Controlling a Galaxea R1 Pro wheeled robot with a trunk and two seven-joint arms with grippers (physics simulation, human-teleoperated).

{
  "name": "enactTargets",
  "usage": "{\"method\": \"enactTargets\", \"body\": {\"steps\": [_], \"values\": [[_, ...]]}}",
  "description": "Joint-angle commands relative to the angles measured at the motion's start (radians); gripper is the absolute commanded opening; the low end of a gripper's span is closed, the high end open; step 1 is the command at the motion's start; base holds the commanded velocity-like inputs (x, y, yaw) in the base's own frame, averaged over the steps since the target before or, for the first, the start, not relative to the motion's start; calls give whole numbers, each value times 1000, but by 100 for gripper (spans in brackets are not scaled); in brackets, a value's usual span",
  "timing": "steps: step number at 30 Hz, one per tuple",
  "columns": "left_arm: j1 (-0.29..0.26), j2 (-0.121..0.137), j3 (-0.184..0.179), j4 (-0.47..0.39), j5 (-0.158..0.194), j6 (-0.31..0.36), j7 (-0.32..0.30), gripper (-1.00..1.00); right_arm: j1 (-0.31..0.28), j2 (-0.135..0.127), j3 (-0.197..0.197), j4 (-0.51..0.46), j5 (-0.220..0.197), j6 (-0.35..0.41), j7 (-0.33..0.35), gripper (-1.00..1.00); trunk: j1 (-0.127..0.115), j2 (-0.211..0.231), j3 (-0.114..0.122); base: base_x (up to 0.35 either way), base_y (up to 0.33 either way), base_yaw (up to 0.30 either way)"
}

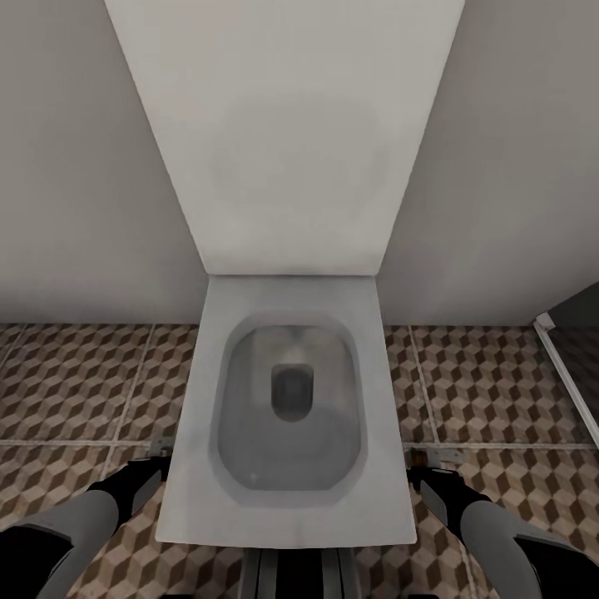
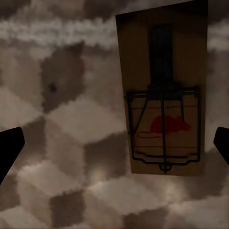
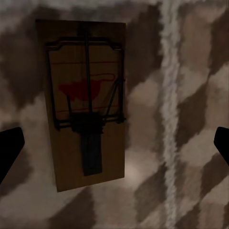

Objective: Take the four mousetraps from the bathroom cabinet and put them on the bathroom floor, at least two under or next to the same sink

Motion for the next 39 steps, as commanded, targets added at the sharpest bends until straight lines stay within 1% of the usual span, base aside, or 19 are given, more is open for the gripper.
{"method": "enactTargets", "body": {"steps": [1, 27, 32, 39], "values": [[0, 1, -9, -3, 9, 6, 4, 100, 0, 0, -7, -2, 10, 7, -2, 100, 0, 0, -1, 0, 0, 0], [0, 0, -9, -3, 8, 8, 4, 100, 0, 0, -7, -2, 10, 7, -2, 100, 0, 0, -1, -5, 0, 0], [0, -1, -9, -3, 9, 10, 4, 100, 0, 0, -7, -2, 10, 7, -2, 100, 0, 0, -1, -191, 0, 0], [0, -1, -9, -3, 9, 9, 4, 100, 0, 0, -7, -2, 10, 7, -2, 100, 0, 0, -1, -300, 0, 0]]}}
